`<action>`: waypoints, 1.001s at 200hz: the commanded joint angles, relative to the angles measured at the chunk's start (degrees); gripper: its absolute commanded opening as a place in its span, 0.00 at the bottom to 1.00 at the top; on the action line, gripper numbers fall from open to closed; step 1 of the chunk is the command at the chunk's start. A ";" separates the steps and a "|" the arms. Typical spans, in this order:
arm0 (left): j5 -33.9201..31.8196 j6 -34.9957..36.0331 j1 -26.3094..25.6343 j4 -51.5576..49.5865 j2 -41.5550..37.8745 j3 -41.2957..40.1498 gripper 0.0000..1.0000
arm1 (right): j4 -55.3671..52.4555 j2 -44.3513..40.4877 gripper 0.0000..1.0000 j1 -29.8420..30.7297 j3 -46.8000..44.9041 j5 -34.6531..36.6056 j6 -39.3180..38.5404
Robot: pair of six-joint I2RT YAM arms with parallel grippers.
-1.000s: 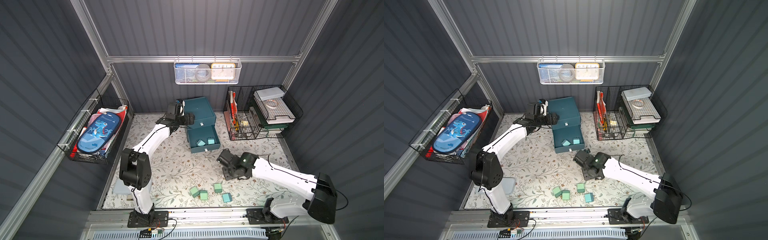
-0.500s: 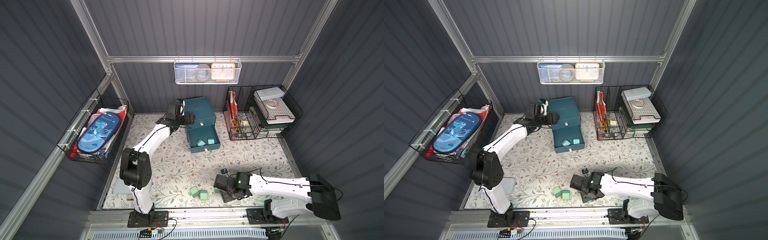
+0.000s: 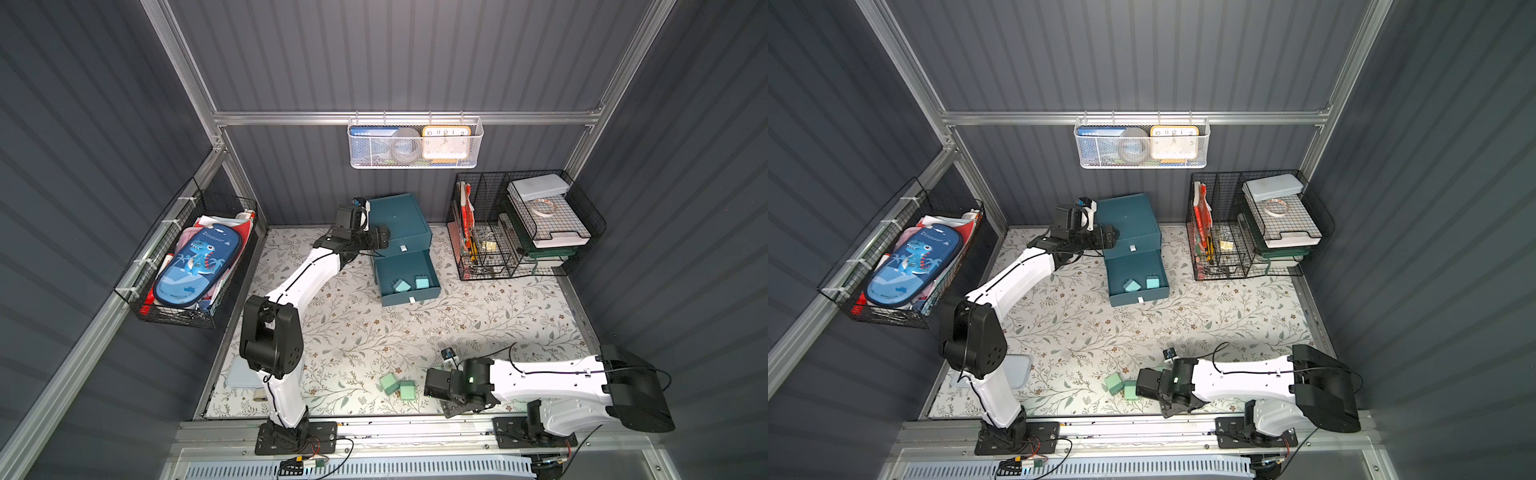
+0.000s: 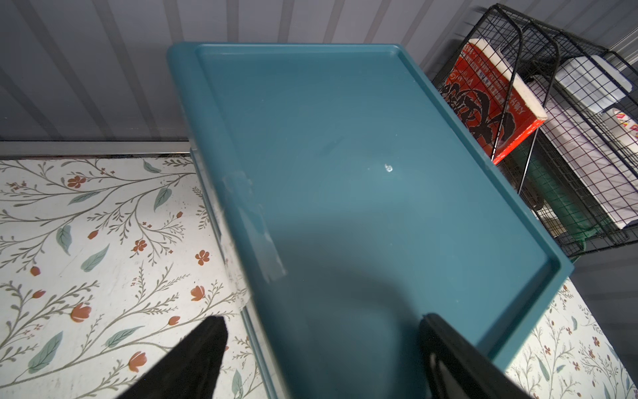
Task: Place the plugs into the drawer by color
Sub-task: Pick up the plug from the center of the board.
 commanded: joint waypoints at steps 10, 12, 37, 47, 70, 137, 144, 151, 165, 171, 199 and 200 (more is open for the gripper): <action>-0.98 0.86 -0.08 -3.97 1.55 -0.94 0.91 | 1.42 3.10 0.80 0.27 -2.19 2.07 1.20; -1.00 0.89 -0.08 -3.99 1.55 -0.94 0.91 | 1.42 3.28 0.80 0.26 -2.26 2.18 1.13; -1.01 0.85 -0.08 -4.08 1.37 -1.08 0.91 | 1.34 5.12 0.81 0.02 -2.54 3.00 0.93; -1.00 0.95 -0.04 -4.01 1.40 -1.11 0.91 | 0.95 5.07 0.81 -0.41 -2.82 3.40 0.93; -0.96 0.82 -0.08 -3.90 1.49 -1.11 0.92 | 1.09 3.22 0.80 -2.49 -4.35 3.92 0.60; -0.83 0.60 -0.08 -3.77 1.81 -0.94 0.91 | -0.89 -7.17 0.70 -9.40 -9.25 4.26 2.47; -0.83 0.57 -0.06 -3.73 1.78 -0.91 0.91 | -0.13 -8.35 0.68 -10.27 -10.20 4.00 3.03; -0.78 0.63 -0.08 -3.73 1.76 -0.85 0.91 | 0.67 -9.34 0.65 -11.07 -11.11 3.70 3.62; -0.81 0.63 -0.08 -3.73 1.68 -0.85 0.91 | 2.84 -12.47 0.58 -12.72 -12.64 3.26 4.71; -0.80 0.61 -0.08 -3.73 1.65 -0.87 0.91 | 4.16 -13.35 0.55 -13.33 -13.27 3.26 4.92; -0.77 0.58 -0.08 -3.79 1.50 -0.94 0.91 | 7.62 -14.69 0.53 -17.56 -14.52 3.03 2.62; -0.76 0.56 -0.04 -3.80 1.50 -0.94 0.91 | 7.64 -14.67 0.53 -17.70 -14.51 3.04 2.52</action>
